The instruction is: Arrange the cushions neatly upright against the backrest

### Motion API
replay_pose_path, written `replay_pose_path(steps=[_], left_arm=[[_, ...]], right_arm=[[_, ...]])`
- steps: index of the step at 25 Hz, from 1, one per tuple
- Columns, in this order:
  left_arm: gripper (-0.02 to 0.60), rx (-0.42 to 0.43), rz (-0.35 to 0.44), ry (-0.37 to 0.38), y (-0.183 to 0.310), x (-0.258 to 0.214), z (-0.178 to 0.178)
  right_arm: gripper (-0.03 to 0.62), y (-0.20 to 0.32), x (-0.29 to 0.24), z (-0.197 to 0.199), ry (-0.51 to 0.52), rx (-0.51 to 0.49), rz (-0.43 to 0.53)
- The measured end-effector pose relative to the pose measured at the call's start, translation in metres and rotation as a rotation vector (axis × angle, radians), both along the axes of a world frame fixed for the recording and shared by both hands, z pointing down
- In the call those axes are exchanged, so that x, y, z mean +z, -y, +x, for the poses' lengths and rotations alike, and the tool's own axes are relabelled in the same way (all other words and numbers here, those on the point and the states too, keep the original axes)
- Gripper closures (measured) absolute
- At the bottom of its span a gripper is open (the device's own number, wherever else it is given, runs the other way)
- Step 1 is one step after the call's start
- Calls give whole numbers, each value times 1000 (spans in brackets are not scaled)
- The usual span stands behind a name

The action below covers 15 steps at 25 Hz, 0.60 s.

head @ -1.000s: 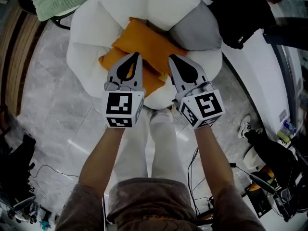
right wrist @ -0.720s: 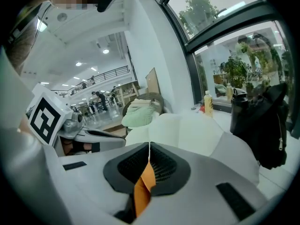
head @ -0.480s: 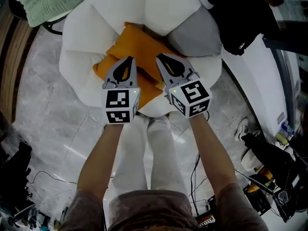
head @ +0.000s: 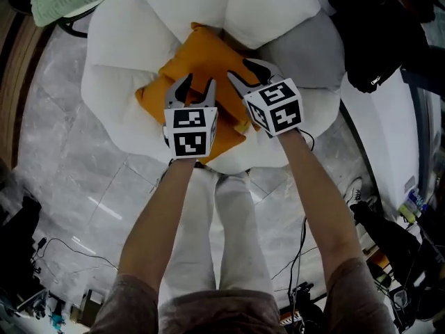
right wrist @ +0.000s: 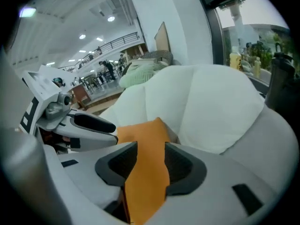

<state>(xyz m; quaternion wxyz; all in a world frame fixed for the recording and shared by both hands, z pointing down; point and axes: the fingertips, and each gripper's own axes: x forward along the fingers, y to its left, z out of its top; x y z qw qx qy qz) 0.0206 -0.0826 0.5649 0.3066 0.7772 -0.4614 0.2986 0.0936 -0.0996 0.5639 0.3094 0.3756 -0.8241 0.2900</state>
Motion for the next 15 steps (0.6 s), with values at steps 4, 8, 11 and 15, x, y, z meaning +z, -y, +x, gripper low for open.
replay_pose_path(steps=[4, 8, 11, 15], left_arm=[[388, -17, -54, 51, 2, 43, -2], [388, -45, -69, 65, 8, 65, -5], [388, -49, -77, 71, 12, 74, -6], [388, -62, -73, 71, 14, 80, -7]], right_arm=[[418, 10, 44, 2, -61, -51, -57], [418, 14, 67, -3, -35, -60, -101], [418, 16, 74, -5, -7, -53, -122], [419, 17, 79, -6, 25, -37, -140]])
